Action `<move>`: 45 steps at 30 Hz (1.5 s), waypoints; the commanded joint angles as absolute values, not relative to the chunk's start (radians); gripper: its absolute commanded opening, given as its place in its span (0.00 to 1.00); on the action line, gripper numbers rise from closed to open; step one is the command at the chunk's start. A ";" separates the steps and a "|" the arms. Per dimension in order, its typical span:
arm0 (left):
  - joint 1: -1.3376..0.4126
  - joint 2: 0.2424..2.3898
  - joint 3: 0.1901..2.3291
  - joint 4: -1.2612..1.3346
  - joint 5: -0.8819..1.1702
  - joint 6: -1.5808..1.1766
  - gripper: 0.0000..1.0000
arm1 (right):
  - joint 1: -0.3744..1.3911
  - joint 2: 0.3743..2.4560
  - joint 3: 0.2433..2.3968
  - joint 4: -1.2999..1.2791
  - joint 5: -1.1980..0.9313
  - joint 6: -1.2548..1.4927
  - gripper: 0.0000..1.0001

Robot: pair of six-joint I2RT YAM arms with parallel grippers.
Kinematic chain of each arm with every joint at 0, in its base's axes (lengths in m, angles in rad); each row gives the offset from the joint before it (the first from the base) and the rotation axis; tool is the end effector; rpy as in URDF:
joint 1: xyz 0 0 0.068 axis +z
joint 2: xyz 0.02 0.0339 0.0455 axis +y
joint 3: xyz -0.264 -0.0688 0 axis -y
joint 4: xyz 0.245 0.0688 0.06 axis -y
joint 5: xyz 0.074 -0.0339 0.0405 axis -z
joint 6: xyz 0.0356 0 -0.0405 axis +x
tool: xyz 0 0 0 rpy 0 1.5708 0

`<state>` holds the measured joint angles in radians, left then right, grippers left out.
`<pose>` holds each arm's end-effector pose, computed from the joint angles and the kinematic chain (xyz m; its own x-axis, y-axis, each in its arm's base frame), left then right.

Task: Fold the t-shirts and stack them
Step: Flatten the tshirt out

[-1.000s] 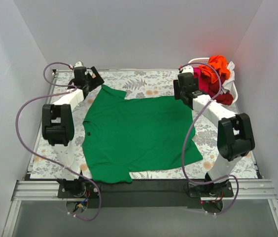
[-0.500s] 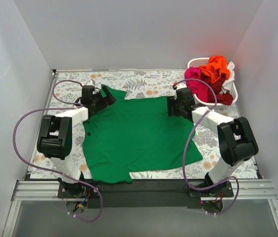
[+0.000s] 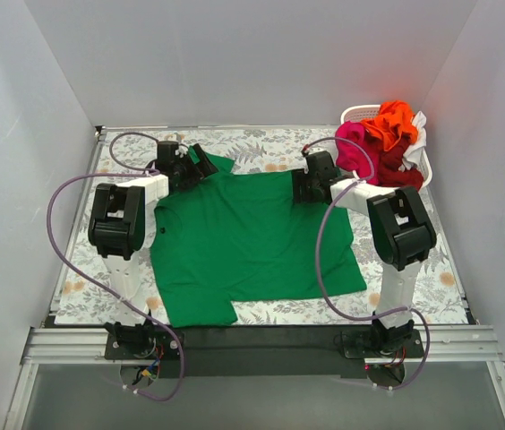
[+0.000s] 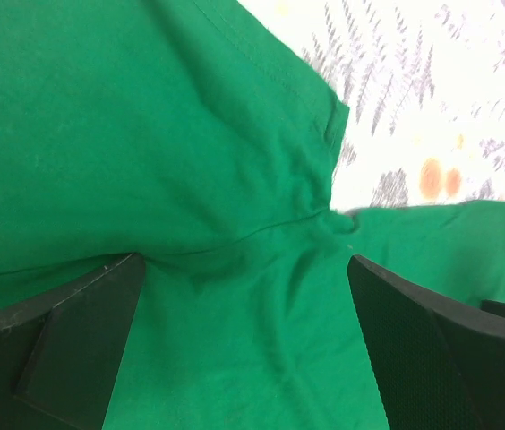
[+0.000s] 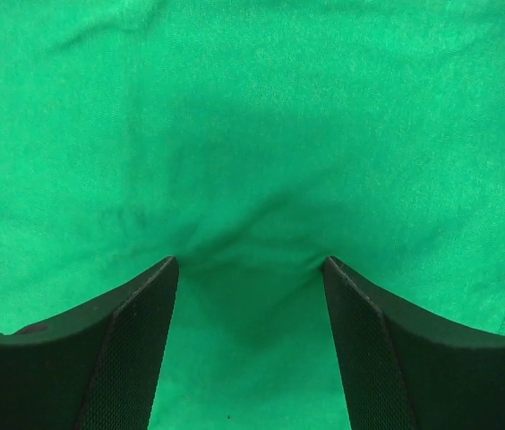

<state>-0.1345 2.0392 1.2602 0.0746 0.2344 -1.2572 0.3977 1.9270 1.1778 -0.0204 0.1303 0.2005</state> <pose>0.4334 -0.0670 0.1493 -0.4889 -0.8675 -0.0920 -0.5161 0.3726 -0.7712 0.3805 0.1548 0.1619 -0.6880 -0.0748 -0.7218 -0.1642 0.9849 0.0544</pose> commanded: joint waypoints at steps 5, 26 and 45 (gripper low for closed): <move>-0.081 2.210 1.451 -0.054 0.284 -1.278 0.91 | 0.379 2.080 1.403 -0.109 0.100 0.213 0.60; -0.096 2.010 1.524 0.162 0.200 -1.163 0.91 | 0.340 2.079 1.695 -0.121 -0.017 0.141 0.60; -0.380 0.965 0.573 -0.193 -0.514 -1.409 0.93 | 0.400 1.208 0.789 0.037 0.044 0.229 0.60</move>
<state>-0.3363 1.0584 0.6415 -0.0601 -0.3523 -1.2987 0.3996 1.3071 0.8524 0.0093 0.0189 0.2039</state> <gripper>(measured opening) 0.924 0.602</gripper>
